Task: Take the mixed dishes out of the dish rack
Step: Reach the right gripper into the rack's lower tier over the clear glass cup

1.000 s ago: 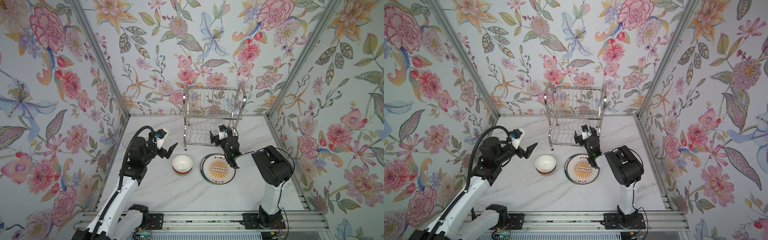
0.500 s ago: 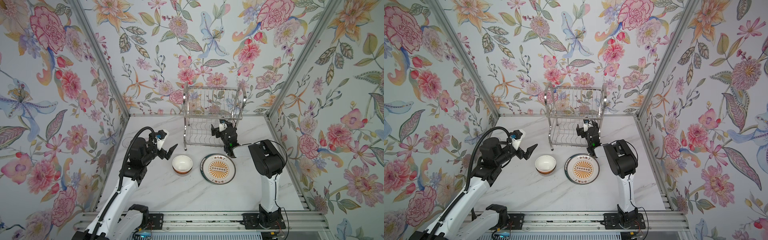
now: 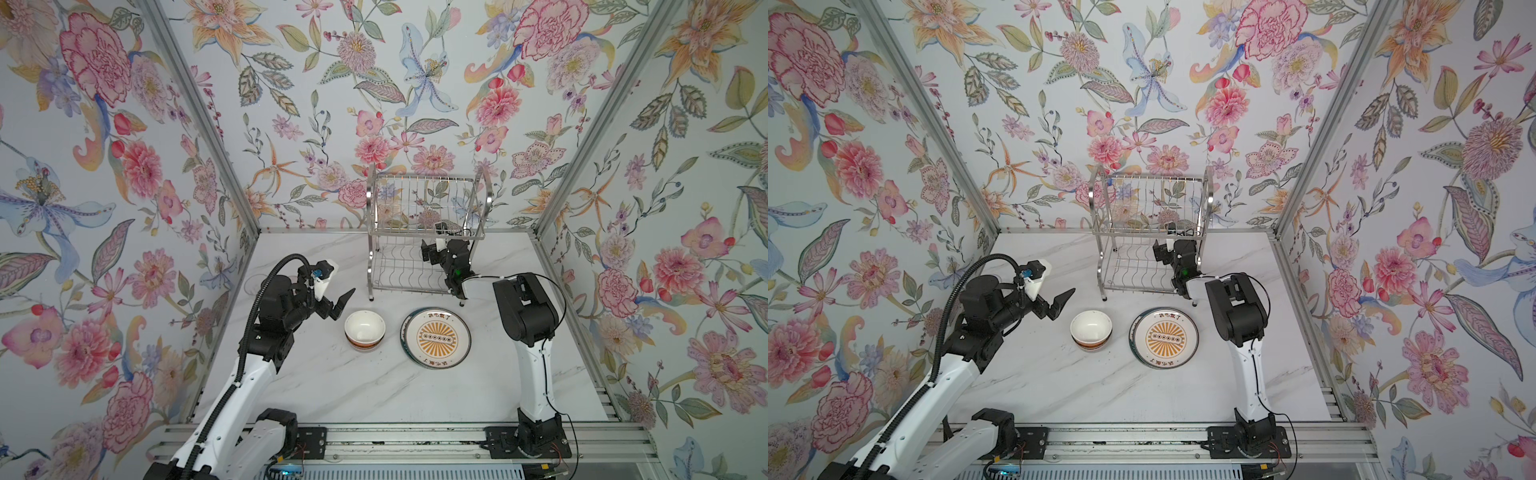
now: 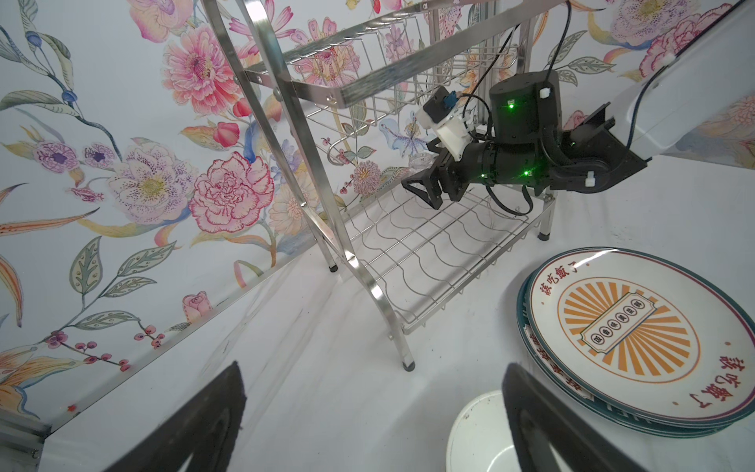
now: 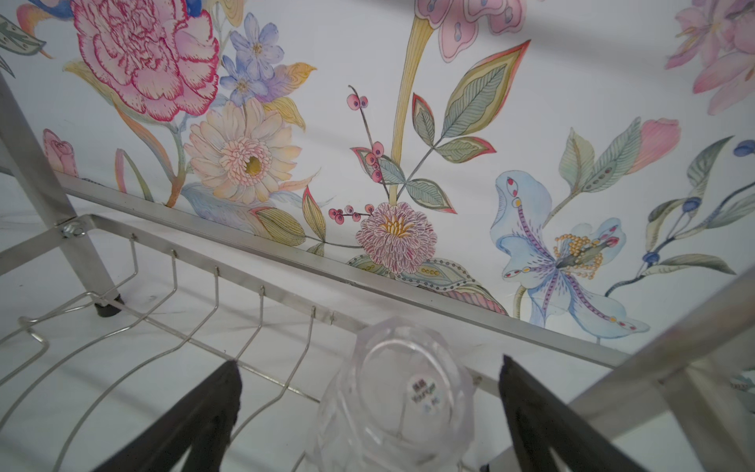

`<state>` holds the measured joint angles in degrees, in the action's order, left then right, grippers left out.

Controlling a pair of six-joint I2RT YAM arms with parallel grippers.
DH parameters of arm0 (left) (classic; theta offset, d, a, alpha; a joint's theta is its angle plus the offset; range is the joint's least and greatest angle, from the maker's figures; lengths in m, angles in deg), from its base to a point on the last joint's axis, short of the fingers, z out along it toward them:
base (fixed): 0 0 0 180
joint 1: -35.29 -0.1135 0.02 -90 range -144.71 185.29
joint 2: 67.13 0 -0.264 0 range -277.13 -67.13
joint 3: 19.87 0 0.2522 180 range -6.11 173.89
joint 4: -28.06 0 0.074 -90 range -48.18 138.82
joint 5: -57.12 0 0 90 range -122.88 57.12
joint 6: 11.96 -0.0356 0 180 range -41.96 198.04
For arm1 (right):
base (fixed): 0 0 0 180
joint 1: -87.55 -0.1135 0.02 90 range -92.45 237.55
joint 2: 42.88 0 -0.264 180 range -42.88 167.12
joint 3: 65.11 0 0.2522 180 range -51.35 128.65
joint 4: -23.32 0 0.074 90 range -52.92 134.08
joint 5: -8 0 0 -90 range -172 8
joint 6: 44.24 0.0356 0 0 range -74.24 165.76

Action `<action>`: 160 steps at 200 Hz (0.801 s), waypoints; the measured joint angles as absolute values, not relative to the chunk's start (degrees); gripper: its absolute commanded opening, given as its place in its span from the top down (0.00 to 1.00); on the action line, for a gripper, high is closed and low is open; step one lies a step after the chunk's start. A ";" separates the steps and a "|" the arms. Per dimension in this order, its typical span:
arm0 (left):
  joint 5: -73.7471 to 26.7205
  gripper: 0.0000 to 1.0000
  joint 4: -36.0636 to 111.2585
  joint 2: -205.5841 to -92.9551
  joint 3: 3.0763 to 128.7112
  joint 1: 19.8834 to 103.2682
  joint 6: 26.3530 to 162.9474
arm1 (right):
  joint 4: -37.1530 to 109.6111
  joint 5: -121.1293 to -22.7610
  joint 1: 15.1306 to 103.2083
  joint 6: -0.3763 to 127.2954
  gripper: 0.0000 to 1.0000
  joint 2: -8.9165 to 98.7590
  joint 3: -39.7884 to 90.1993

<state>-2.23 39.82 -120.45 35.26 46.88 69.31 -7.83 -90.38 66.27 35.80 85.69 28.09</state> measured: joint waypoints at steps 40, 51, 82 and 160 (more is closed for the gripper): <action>-2.16 0.01 40.30 -119.14 34.86 46.90 69.22 | -2.75 -91.25 66.27 31.98 0.01 88.54 33.86; -2.16 0.01 40.49 -118.81 34.75 46.90 69.22 | -1.73 -91.52 66.32 31.02 0.01 89.21 35.09; -2.16 0.01 40.76 -118.11 34.34 46.93 69.25 | 0.61 -91.91 66.32 27.61 0.01 90.24 36.86; -2.16 0.01 40.93 -117.34 34.14 46.93 69.38 | 10.99 -90.29 67.08 23.63 0.08 95.92 48.51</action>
<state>-2.16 40.93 -117.34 34.14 46.93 69.38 10.99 -90.29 67.08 23.63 95.92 48.51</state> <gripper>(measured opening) 0.994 0.943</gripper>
